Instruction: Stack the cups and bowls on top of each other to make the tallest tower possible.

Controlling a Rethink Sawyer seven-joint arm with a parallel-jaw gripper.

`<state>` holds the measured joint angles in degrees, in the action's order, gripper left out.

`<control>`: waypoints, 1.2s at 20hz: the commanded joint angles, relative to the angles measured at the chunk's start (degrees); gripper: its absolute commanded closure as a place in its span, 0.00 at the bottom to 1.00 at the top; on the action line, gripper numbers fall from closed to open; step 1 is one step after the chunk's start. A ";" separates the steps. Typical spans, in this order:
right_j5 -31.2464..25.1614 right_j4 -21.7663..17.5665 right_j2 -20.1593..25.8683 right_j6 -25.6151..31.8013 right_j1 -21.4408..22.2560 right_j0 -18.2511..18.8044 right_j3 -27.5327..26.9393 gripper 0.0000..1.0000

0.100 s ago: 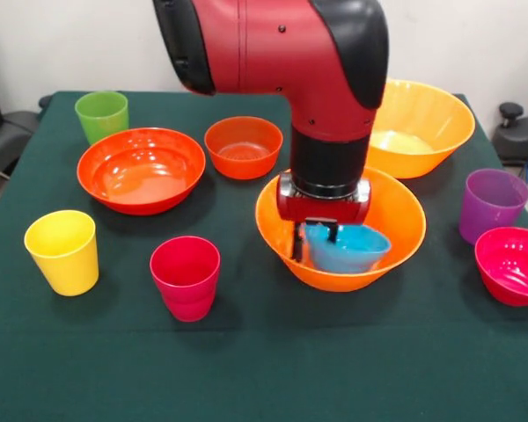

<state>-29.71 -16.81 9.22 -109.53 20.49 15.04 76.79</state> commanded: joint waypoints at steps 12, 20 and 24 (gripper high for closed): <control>-21.97 1.00 9.44 12.36 3.19 4.10 -5.75 0.00; -27.12 1.53 12.52 13.38 8.21 5.61 -3.66 0.00; -29.18 1.49 14.40 14.00 8.48 6.16 -5.27 0.00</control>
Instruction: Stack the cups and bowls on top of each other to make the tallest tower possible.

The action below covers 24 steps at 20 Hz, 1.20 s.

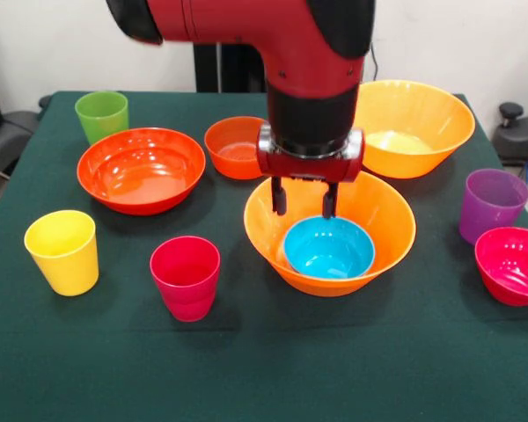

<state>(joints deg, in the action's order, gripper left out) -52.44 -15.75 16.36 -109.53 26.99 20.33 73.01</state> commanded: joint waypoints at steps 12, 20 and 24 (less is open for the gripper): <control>7.08 -2.68 7.13 7.00 4.97 1.29 -0.17 0.00; 8.79 -3.90 6.22 8.14 2.78 2.06 -3.46 0.00; 9.24 -4.39 5.72 8.43 1.45 2.24 -4.94 0.00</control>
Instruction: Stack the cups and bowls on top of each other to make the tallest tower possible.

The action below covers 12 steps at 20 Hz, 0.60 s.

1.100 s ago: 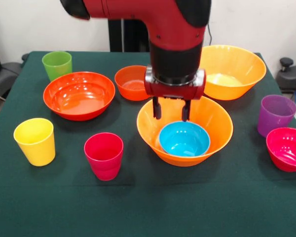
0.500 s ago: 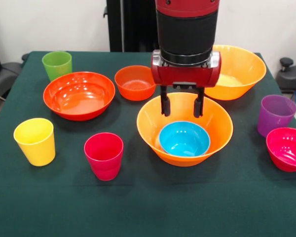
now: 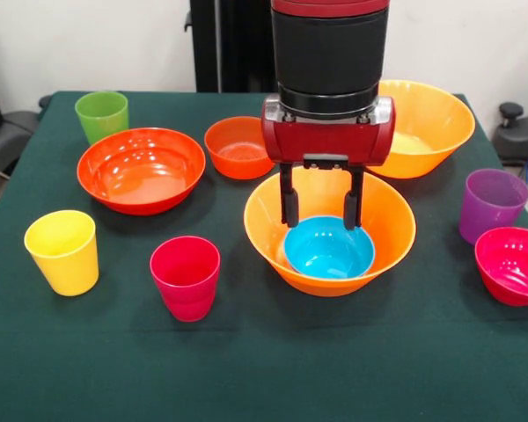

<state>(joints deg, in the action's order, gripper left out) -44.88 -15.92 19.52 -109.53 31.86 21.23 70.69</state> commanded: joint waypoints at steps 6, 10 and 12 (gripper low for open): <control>1.42 -5.30 1.77 8.56 -4.79 1.09 -4.44 0.00; 1.74 -6.24 1.52 9.19 -4.85 1.79 -4.36 0.00; 2.04 -6.82 1.37 9.46 -5.03 2.09 -4.54 0.00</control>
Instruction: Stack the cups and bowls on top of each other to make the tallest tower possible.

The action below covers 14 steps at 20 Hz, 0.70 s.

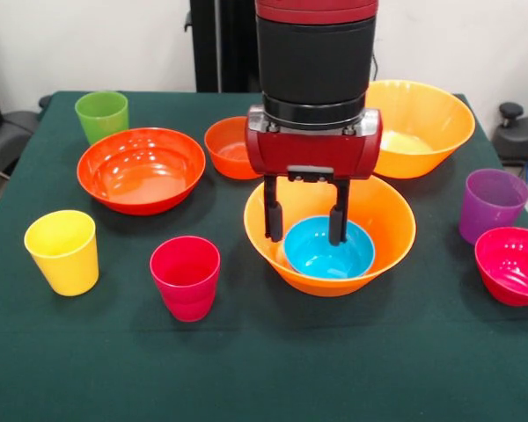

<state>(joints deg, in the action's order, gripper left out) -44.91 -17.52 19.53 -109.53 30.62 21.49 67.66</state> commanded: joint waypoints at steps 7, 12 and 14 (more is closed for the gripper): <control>-0.68 -8.07 0.19 11.22 -5.52 1.96 -4.45 0.00; -0.84 -9.45 0.24 11.31 -6.22 2.34 -5.41 0.00; -0.44 -10.12 0.23 10.95 -6.54 2.44 -5.70 0.00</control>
<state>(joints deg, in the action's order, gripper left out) -44.90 -22.61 19.24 -109.53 27.69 23.31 63.78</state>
